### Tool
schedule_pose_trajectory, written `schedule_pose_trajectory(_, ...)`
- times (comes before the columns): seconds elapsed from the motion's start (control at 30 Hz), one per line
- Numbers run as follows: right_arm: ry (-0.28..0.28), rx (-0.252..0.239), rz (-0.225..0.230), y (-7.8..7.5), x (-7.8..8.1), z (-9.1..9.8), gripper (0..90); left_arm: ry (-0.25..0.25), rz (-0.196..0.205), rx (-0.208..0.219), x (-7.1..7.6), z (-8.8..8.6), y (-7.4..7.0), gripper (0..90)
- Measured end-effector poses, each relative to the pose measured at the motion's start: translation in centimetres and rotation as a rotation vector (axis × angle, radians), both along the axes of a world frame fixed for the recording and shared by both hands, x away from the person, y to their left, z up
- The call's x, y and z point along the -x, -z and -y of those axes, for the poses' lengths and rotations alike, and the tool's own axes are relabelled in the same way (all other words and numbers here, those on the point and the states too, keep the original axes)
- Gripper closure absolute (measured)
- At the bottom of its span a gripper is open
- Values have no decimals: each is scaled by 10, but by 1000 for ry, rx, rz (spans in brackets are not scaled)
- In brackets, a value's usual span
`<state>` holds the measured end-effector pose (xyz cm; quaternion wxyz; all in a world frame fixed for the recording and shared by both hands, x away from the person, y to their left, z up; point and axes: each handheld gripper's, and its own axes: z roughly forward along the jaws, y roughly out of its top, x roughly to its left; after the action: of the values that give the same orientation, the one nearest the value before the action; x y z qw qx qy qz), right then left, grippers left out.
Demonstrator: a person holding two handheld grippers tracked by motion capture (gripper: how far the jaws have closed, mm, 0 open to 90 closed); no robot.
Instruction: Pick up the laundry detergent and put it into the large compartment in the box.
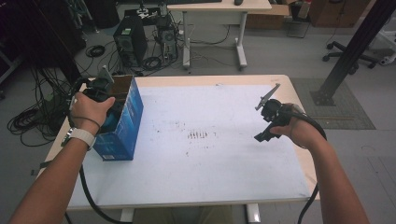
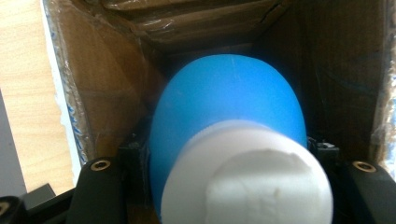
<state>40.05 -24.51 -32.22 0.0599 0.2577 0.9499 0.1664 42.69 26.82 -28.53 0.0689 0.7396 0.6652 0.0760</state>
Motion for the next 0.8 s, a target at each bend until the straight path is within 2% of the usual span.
schedule_pose_trajectory(0.63,0,-3,-6,3,-1,-2,106,2,-11,2,-4,-4,2,364)
schedule_pose_trajectory(0.8,0,-2,-6,3,-1,-2,106,-2,-9,15,-4,-7,2,354)
